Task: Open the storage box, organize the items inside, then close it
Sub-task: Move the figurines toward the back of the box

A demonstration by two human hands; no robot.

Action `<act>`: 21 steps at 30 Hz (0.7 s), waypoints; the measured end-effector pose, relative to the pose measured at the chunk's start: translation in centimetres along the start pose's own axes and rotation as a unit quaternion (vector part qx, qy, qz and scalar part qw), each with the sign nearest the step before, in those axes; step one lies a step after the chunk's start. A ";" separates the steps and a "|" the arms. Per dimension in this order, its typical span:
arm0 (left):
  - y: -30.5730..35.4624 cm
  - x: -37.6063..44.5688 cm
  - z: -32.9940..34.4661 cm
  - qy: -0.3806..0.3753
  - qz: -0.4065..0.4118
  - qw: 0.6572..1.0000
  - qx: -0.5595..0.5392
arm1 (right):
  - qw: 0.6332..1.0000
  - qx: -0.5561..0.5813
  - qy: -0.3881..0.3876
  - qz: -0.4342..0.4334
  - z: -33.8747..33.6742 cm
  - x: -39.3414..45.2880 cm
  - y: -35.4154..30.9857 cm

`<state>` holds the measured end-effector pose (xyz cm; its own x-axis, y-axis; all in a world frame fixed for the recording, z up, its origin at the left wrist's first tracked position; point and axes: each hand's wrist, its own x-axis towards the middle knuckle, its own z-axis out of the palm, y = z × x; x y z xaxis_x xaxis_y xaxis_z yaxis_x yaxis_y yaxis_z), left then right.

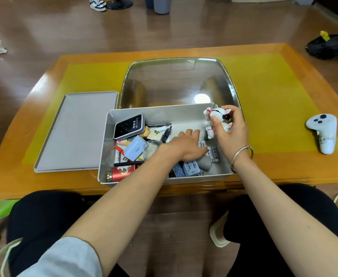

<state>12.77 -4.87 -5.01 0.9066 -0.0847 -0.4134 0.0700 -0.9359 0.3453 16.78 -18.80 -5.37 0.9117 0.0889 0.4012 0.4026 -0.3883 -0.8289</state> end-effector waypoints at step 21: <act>-1.9 -0.5 -4.6 0.261 0.163 0.946 -0.106 | 0.994 -0.003 -0.107 0.016 -0.5 1.6 -1.0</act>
<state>14.06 -1.47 -1.60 0.9726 -0.1246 0.1962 -0.2162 -0.7951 0.5666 17.82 -18.74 -3.74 0.9211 0.2685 0.2819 0.3728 -0.3991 -0.8377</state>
